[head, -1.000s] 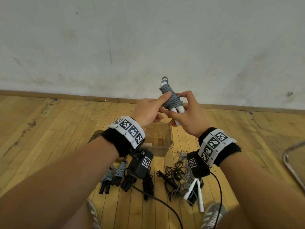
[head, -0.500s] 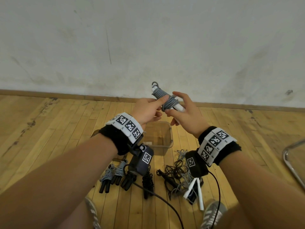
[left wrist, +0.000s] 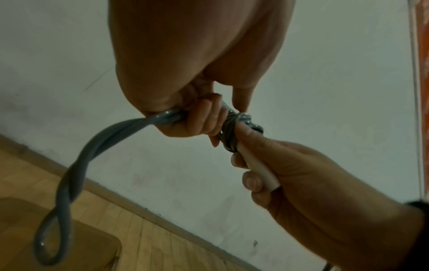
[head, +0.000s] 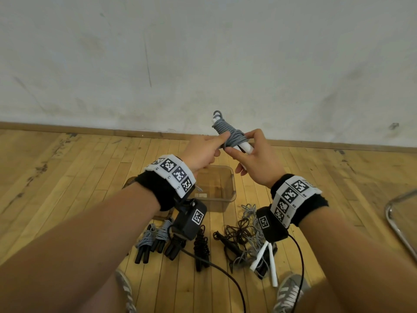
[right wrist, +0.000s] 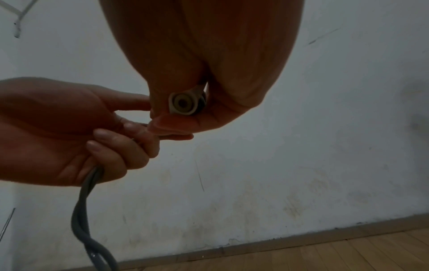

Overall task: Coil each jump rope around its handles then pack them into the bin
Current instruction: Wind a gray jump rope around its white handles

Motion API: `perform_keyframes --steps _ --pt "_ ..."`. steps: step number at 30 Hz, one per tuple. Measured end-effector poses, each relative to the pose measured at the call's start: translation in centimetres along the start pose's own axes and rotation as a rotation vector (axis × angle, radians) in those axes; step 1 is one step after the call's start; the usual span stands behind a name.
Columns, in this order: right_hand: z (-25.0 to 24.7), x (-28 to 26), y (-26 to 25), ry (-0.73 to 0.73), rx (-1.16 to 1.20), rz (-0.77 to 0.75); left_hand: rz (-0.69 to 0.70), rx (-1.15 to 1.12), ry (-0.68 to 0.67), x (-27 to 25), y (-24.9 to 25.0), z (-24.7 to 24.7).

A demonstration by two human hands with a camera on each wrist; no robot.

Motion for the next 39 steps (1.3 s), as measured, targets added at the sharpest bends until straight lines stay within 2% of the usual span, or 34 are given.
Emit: perform_keyframes --steps 5,9,14,18,21,25,28,30,33,36,39 --pt "0.1 0.2 0.1 -0.003 -0.035 -0.017 -0.099 -0.11 -0.069 -0.1 0.4 -0.4" --pt "0.5 0.2 0.5 -0.033 -0.083 -0.055 -0.032 -0.062 0.048 -0.7 0.3 -0.7" --pt "0.6 0.4 0.9 0.011 -0.133 -0.098 0.117 0.125 0.144 -0.8 0.0 -1.1" --pt "0.3 0.1 0.5 0.078 -0.409 -0.198 0.093 0.039 0.137 -1.0 0.2 -0.8" --pt "0.9 -0.2 0.3 0.054 -0.456 -0.245 0.048 -0.024 0.163 -1.1 0.5 -0.6" --pt "2.0 -0.9 -0.1 -0.035 -0.294 -0.237 0.029 -0.003 0.169 -1.0 0.6 -0.8" --pt "2.2 -1.0 -0.1 -0.047 -0.263 -0.296 0.045 0.024 0.161 -1.0 0.3 -0.9" --pt "2.1 -0.7 0.2 -0.035 -0.193 -0.278 0.052 0.008 0.163 -0.8 0.2 -0.9" --pt "1.5 -0.1 0.5 -0.023 0.059 -0.047 0.056 -0.038 0.149 -0.8 0.4 -0.9" --pt "1.6 -0.2 0.3 -0.112 0.408 0.204 0.03 -0.069 0.112 -0.8 0.7 -0.7" --pt "1.7 -0.4 0.0 -0.164 0.498 0.203 0.025 -0.075 0.127 -0.8 0.7 -0.5"
Point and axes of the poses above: each hand's wrist, its own x-axis towards the middle knuckle, its own z-axis out of the palm, y = z × x, the point moved 2 cm from there along x, towards the middle knuckle, and after that the axes turned 2 degrees about y, right-handed, at the moved point
